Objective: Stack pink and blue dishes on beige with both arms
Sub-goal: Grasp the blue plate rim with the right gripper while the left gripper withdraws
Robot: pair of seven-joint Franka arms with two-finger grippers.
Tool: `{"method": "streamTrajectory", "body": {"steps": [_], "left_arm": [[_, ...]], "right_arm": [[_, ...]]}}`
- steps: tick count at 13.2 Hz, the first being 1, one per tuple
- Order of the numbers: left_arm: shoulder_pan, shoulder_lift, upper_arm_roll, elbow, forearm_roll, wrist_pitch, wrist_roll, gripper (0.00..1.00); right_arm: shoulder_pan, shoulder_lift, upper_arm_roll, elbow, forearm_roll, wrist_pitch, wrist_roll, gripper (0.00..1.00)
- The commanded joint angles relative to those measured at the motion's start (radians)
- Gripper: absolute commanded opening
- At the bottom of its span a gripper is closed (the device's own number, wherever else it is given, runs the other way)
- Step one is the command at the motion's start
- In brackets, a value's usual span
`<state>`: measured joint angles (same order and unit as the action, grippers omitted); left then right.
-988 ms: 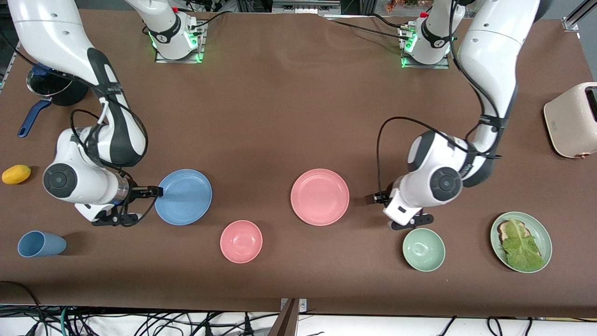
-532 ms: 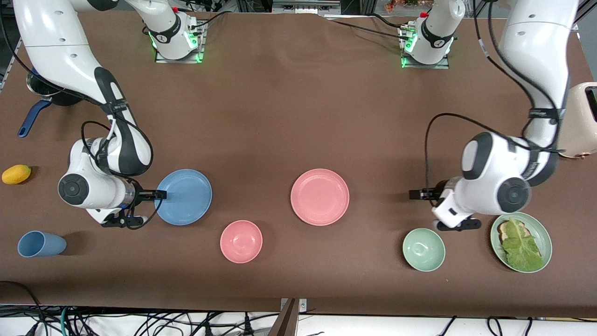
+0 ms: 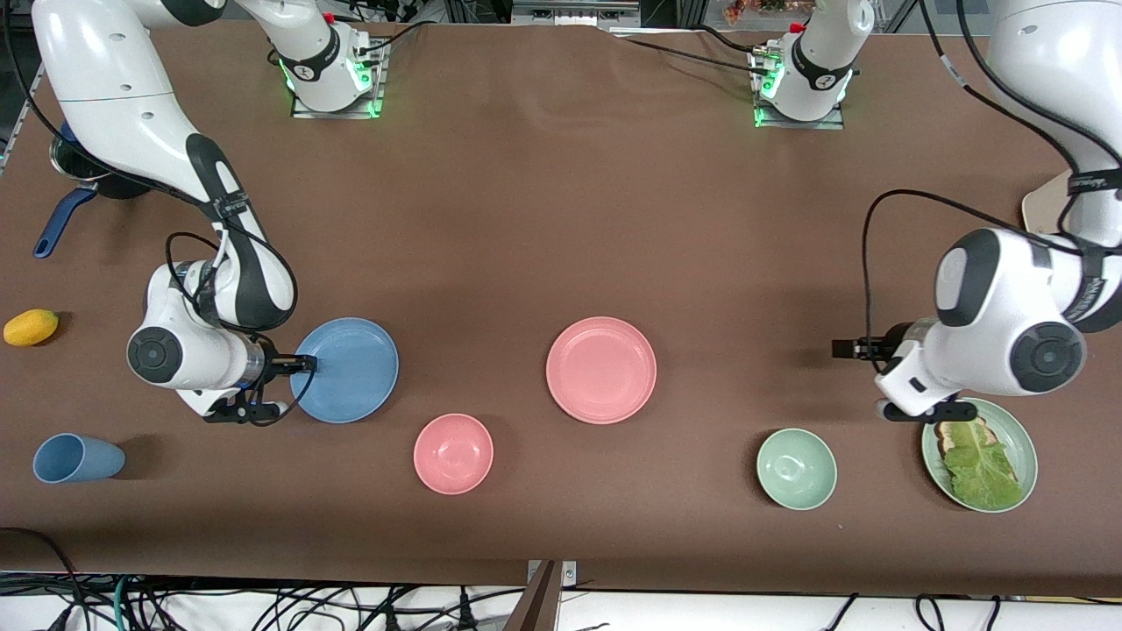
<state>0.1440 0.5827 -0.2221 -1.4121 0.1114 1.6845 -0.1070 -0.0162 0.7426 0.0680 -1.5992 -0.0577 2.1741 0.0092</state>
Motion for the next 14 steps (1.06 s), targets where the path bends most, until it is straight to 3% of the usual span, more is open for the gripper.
{"method": "streamTrajectory", "body": {"steps": [1,5,8,10,14], "left_arm": [[0.055,-0.067,-0.008,-0.005,0.02,-0.054,0.094,1.0],[0.072,-0.144,-0.003,-0.017,0.024,-0.117,0.102,1.0],[0.054,-0.271,0.038,-0.082,0.013,-0.117,0.105,1.0],[-0.061,-0.363,0.157,-0.137,0.005,-0.114,0.104,1.0],[-0.104,-0.498,0.198,-0.151,-0.062,-0.115,0.107,1.0]], "right_arm": [[-0.007,-0.009,0.012,-0.019,-0.002,0.006,0.011,0.43],[-0.004,-0.012,0.013,-0.027,0.001,0.004,0.014,0.16],[-0.004,-0.025,0.028,-0.018,0.001,-0.017,0.011,0.0],[-0.004,-0.044,0.036,-0.013,0.003,-0.039,0.017,0.0],[-0.004,-0.089,0.088,0.095,0.001,-0.178,0.051,0.0]]}}
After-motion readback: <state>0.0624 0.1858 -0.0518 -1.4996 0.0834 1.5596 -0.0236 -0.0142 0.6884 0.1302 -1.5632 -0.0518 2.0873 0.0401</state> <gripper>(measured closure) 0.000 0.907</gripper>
